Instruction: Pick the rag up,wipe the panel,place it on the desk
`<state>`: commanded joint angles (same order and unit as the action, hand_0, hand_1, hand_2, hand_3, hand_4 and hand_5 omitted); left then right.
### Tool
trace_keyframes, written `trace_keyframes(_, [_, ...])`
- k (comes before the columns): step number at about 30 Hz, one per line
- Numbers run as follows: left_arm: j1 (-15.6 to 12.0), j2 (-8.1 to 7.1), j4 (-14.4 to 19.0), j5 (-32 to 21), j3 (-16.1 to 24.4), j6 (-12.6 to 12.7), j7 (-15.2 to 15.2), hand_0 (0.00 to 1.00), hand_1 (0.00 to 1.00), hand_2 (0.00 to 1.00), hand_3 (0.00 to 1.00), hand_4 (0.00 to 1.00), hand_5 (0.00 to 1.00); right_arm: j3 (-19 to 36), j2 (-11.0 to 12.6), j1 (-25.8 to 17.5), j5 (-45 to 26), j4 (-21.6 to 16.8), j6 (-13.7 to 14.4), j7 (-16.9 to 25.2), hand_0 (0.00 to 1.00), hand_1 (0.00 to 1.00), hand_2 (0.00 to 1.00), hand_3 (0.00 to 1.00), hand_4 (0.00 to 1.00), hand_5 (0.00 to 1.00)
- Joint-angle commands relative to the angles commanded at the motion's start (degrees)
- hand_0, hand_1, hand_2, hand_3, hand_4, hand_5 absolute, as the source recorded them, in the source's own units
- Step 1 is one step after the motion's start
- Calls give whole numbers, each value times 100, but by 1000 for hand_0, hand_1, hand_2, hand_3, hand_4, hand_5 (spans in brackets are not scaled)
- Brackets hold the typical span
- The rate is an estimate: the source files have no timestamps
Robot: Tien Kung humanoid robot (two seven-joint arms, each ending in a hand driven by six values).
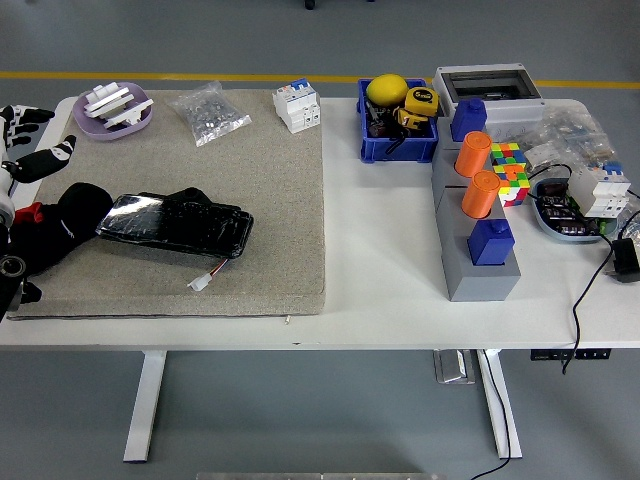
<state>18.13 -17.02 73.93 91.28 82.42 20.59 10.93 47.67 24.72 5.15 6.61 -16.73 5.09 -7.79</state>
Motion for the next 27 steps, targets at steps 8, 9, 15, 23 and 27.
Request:
trace_keyframes(8, [54,220,126,-367,-4,3,-269,644,699,616,572,729,89,-12,-5,-4,42,-20,19,-6,750,622,623,562,912,420])
trace_keyframes(9, [51,243,121,-432,-1,5,-316,644,699,616,572,729,89,-18,-10,-11,39,-20,15,-10,750,622,623,562,912,420])
trace_keyframes(15, [40,285,-66,-885,17,-45,-606,647,701,611,577,734,87,-52,-55,-38,-2,2,-24,-46,751,622,624,563,912,421])
trace_keyframes(23, [42,256,-210,-1146,12,-147,-780,650,703,611,578,737,88,-148,-119,-37,-76,16,-55,-57,751,622,627,558,913,420])
trace_keyframes(27, [21,217,-223,-1250,40,-193,-837,654,703,610,578,740,88,-176,-147,-35,-89,15,-52,-52,751,622,627,556,913,420])
